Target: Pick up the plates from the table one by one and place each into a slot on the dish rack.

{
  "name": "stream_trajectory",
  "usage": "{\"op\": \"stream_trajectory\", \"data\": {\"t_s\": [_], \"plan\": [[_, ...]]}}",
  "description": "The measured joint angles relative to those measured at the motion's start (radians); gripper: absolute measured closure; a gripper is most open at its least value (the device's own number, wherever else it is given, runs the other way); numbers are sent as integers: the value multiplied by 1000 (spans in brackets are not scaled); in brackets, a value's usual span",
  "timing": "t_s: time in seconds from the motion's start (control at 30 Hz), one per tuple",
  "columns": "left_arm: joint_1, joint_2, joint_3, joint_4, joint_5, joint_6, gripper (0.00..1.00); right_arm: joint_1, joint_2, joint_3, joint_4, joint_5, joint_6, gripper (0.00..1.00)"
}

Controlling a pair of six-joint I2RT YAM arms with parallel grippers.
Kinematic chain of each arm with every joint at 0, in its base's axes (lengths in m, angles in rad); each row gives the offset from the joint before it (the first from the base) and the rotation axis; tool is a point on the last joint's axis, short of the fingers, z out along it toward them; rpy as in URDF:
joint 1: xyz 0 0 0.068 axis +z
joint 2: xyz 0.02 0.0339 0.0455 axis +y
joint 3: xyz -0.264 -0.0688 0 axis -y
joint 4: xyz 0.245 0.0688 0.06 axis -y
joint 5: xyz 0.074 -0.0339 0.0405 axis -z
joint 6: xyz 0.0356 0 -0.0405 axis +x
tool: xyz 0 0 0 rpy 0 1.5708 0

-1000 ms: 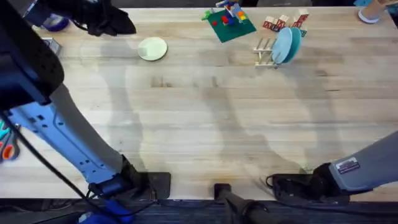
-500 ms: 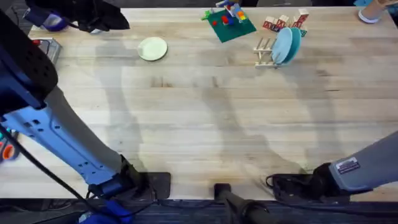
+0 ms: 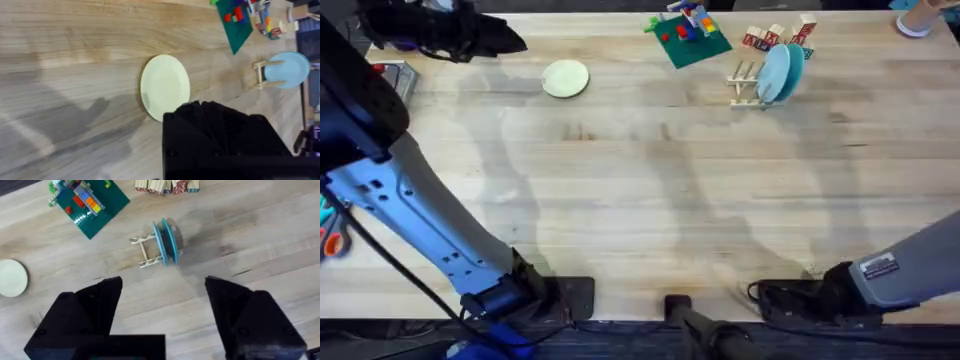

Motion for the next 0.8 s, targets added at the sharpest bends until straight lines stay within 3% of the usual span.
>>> {"op": "stream_trajectory", "data": {"t_s": [0.27, 0.8], "plan": [[23, 55, 0, 41, 102, -61, 962, 0, 0, 0, 0, 0, 0, 5], [-17, 77, 0, 60, 101, -83, 962, 0, 0, 0, 0, 0, 0, 6]]}}
